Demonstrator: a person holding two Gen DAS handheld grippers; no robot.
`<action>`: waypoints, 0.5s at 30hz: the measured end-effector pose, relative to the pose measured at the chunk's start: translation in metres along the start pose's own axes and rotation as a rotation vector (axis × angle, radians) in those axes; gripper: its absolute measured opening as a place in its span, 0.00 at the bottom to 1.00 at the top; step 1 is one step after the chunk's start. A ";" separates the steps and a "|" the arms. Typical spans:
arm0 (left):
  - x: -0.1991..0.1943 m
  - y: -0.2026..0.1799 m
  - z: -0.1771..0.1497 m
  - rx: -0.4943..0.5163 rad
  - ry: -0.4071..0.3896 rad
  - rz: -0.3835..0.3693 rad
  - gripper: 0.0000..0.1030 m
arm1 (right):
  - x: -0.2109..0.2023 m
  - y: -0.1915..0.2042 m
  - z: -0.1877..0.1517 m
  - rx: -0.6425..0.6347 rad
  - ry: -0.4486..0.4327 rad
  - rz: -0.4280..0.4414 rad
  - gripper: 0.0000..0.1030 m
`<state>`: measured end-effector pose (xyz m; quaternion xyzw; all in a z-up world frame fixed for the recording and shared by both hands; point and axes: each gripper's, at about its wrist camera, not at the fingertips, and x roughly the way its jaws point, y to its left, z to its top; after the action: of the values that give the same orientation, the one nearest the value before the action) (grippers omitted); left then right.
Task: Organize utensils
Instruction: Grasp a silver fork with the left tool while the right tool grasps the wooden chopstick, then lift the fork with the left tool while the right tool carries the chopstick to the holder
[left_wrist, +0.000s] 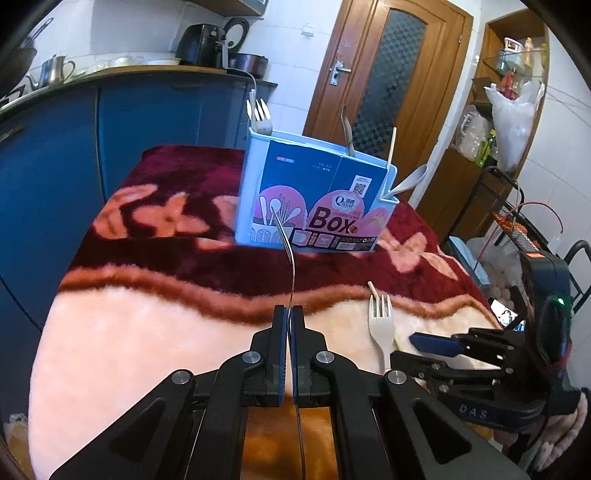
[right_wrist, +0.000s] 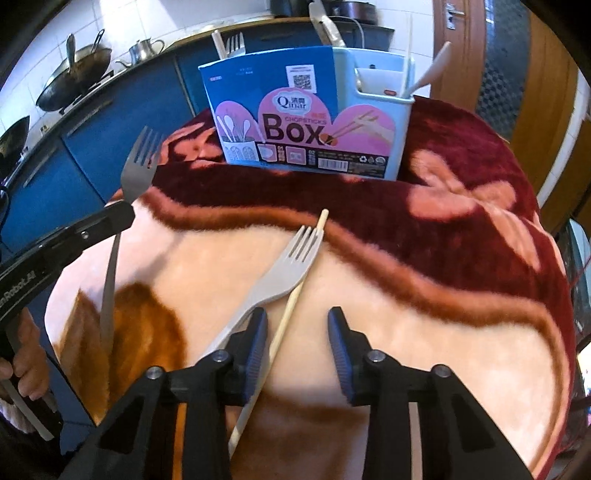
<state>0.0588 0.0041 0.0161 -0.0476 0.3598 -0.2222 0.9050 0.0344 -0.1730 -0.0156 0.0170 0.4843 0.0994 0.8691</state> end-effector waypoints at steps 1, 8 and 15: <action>0.000 0.000 0.000 -0.001 0.000 -0.002 0.02 | 0.001 -0.001 0.002 -0.003 0.003 0.002 0.29; -0.003 0.001 0.002 -0.004 -0.025 -0.024 0.02 | 0.004 -0.015 0.008 0.039 0.018 0.016 0.09; -0.009 0.000 0.006 -0.008 -0.056 -0.013 0.02 | -0.008 -0.027 0.009 0.090 -0.043 -0.029 0.06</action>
<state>0.0569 0.0076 0.0261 -0.0599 0.3347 -0.2251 0.9131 0.0417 -0.1999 -0.0075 0.0510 0.4695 0.0646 0.8791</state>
